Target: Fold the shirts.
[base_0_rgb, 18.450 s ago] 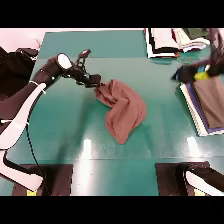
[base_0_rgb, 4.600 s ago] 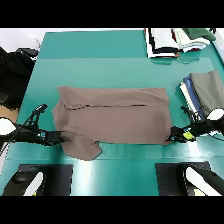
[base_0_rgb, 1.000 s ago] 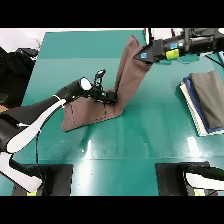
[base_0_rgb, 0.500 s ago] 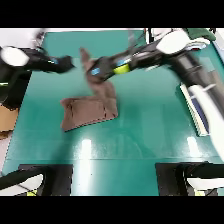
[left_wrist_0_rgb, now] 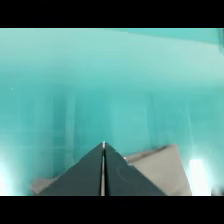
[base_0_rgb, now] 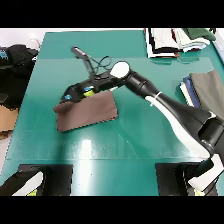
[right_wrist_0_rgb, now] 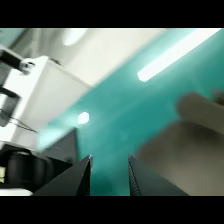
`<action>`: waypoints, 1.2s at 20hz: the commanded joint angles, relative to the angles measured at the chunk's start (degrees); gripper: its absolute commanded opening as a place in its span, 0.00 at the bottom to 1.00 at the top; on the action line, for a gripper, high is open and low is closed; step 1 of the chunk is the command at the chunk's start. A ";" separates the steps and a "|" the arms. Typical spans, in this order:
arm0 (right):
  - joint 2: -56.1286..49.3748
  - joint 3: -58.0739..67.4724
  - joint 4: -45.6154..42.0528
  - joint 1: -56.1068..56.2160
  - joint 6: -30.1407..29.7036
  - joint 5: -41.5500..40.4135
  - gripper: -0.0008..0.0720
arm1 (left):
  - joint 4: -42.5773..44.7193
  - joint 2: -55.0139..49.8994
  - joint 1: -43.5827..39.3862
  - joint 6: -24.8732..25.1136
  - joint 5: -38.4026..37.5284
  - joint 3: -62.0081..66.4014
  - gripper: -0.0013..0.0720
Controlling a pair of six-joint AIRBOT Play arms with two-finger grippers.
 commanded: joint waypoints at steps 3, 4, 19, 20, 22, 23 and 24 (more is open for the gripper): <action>7.93 -18.29 -16.85 -16.20 8.59 5.64 0.40 | 0.92 0.59 -6.71 0.07 -0.66 -0.92 0.05; 8.61 -21.75 -17.03 -19.54 8.61 5.99 0.65 | 0.94 0.59 -8.13 0.09 0.00 -1.11 0.05; -15.74 -8.59 1.90 -11.45 8.92 5.62 0.45 | -1.92 -3.15 -12.70 0.07 0.85 -1.18 0.05; -16.50 -6.95 1.90 -10.93 8.33 5.07 0.21 | -1.92 -3.15 -12.70 0.09 0.92 -1.18 0.05; -16.31 -4.09 1.44 -10.88 6.36 3.67 0.04 | -1.95 -3.15 -12.72 0.07 0.98 -1.18 0.05; -15.58 -2.75 0.52 -11.78 6.43 3.50 0.04 | -1.75 -3.15 -13.25 0.09 1.07 -1.18 0.05; -14.03 -1.88 -1.38 -13.35 6.78 3.23 0.04 | -1.64 -3.15 -14.23 0.07 1.36 -1.18 0.05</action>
